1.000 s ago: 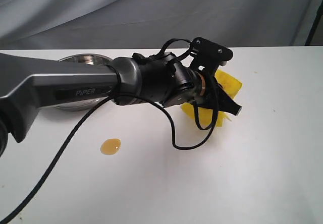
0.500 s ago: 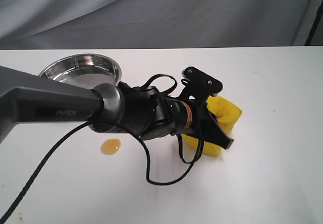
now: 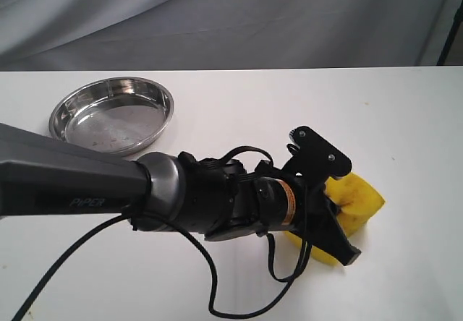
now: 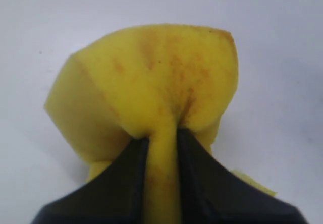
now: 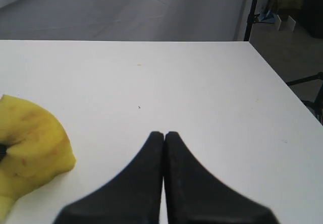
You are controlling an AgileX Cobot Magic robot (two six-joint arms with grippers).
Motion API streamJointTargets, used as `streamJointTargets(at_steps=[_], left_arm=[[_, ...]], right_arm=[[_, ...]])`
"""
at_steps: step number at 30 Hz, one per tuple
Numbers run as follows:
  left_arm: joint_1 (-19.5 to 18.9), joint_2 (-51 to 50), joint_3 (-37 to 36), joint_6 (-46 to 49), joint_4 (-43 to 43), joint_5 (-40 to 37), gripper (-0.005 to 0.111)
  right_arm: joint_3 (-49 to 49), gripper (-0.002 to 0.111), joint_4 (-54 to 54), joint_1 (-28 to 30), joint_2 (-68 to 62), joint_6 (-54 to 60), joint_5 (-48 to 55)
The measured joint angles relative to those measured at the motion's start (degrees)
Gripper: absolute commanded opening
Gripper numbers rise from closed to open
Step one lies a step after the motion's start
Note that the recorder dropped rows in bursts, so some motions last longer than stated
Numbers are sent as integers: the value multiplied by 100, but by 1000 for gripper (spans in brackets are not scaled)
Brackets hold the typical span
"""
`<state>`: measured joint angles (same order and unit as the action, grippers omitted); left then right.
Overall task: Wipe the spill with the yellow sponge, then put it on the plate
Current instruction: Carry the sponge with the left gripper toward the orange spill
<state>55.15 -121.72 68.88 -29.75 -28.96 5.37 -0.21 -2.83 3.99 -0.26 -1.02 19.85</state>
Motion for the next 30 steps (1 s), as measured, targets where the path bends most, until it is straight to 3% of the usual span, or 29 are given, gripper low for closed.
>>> streamJointTargets(at_steps=[9,20,30], left_arm=[[-79,47,0,4,-168,-672,0],[-265,61,0,-26,-168,-852,0],[-783,756,-277,-28,-444,-1591,0]], right_arm=[[0,0,0,0,0,0,0],[0,0,0,0,0,0,0],[0,0,0,0,0,0,0]])
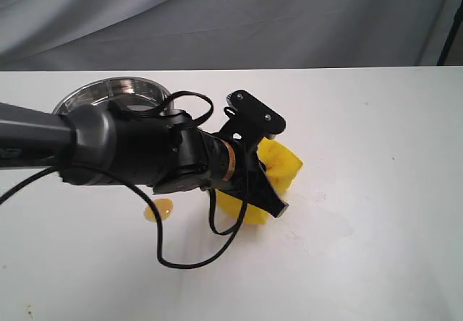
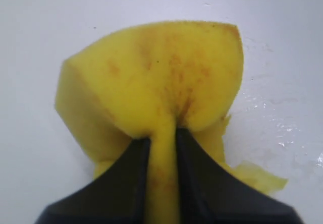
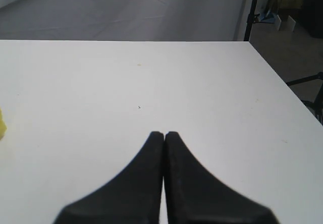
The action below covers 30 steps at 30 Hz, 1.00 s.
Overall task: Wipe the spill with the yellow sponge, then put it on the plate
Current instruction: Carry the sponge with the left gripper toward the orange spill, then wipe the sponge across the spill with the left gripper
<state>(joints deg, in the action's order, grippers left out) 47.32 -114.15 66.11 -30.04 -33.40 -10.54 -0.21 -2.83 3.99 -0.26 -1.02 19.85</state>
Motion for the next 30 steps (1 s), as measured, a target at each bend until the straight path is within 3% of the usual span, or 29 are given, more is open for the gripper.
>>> streamJointTargets(at_steps=[8,14,20,24,30], left_arm=[[-403,1210,-1118,-76,-142,1,0],[-1306,1666,-2171,-442,-152,481,0],[-1882,1641,-2333,-535,-152,834,0],[-1930,1374,-2333,-572,-152,960,0],[-1968,789,-2323,-659,-152,1755,0]], right_arm=[[0,0,0,0,0,0,0],[0,0,0,0,0,0,0],[0,0,0,0,0,0,0],[0,0,0,0,0,0,0],[0,0,0,0,0,0,0]])
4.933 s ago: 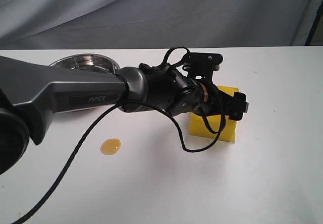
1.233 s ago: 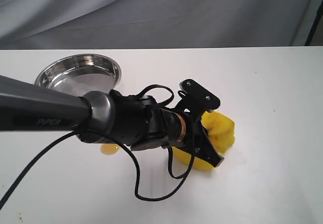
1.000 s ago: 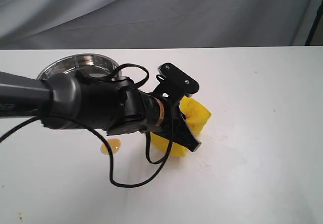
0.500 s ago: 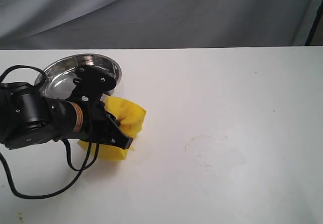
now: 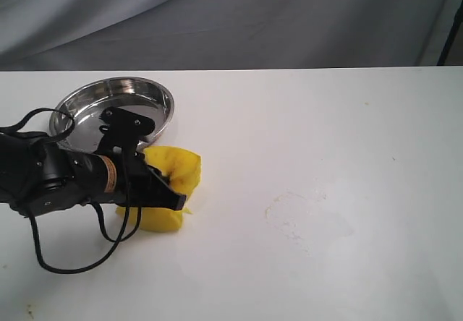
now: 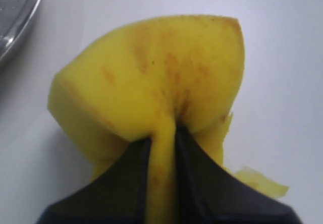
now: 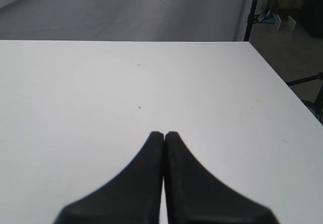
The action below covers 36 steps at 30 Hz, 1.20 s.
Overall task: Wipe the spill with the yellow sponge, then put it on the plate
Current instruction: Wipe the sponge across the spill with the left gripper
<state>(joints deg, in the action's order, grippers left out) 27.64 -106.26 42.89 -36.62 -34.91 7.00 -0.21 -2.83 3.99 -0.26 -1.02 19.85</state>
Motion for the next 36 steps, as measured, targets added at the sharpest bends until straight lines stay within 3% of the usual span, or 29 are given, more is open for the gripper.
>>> streamJointTargets(at_steps=[11,19,25,36], left_arm=[[179,-274,62,-287,22,442,0],[924,-374,99,-287,-154,1238,0],[1443,-424,385,-300,-280,1300,0],[1530,-446,766,-322,-291,1298,0]], right_arm=[[0,0,0,0,0,0,0],[0,0,0,0,0,0,0],[0,0,0,0,0,0,0],[0,0,0,0,0,0,0]])
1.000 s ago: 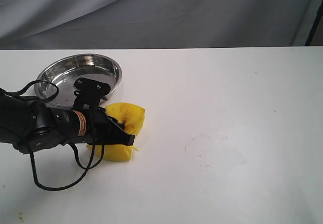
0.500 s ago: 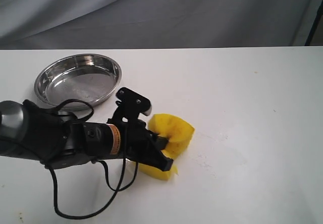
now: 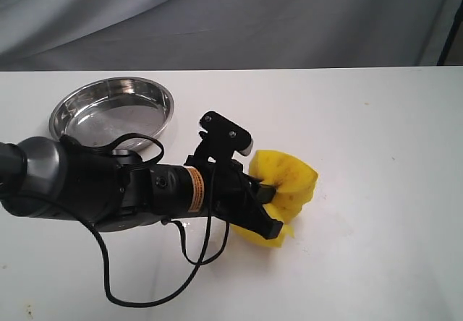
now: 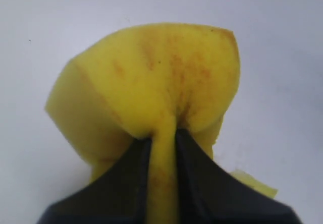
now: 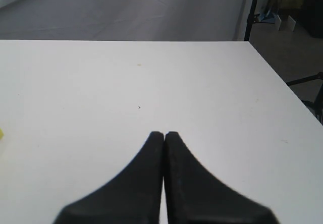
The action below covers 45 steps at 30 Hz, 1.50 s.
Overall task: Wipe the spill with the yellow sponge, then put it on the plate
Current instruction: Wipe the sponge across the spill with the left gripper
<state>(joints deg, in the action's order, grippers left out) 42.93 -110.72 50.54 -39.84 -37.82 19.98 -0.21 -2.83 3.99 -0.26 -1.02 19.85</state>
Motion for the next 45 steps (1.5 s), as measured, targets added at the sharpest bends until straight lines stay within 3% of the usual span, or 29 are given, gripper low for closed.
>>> streamJointTargets(at_steps=[9,18,29,45], left_arm=[[10,-12,24,0,176,514,0],[20,-430,40,-56,215,460,0],[105,-506,839,-253,225,-1745,0],[117,27,665,-101,77,-3970,0]], right_arm=[[0,0,0,0,0,0,0],[0,0,0,0,0,0,0],[0,0,0,0,0,0,0],[0,0,0,0,0,0,0]])
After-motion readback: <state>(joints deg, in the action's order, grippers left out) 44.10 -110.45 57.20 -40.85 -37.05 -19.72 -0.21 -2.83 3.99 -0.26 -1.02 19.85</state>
